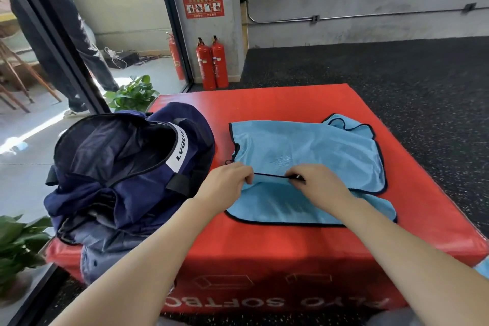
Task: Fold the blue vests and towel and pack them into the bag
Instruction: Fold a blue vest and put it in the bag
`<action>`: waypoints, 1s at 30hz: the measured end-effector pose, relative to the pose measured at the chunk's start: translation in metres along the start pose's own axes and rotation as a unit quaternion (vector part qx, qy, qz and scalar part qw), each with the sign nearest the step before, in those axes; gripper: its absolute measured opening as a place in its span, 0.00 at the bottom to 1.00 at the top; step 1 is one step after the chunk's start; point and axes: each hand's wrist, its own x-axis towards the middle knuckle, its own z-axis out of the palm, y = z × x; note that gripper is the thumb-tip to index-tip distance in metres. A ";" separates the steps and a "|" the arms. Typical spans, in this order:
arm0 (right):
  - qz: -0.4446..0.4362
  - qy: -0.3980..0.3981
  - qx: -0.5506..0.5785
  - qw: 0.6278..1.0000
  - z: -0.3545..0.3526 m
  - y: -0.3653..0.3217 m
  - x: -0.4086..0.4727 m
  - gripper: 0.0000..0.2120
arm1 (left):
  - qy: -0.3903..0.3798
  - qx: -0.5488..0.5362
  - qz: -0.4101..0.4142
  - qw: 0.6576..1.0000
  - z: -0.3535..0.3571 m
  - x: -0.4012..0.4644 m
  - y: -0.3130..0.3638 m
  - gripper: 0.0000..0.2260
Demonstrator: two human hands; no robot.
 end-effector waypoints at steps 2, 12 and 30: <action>0.019 0.008 0.002 1.000 -0.012 0.019 -0.007 0.08 | 0.001 0.003 -0.004 1.000 -0.002 -0.007 -0.010 0.13; 0.075 0.058 0.015 0.995 -0.071 0.084 -0.069 0.09 | -0.016 0.011 -0.002 1.000 -0.007 -0.036 -0.010 0.17; -0.060 -0.078 -0.205 0.974 -0.067 0.117 -0.129 0.17 | -0.099 0.017 -0.016 0.995 0.001 -0.067 0.006 0.11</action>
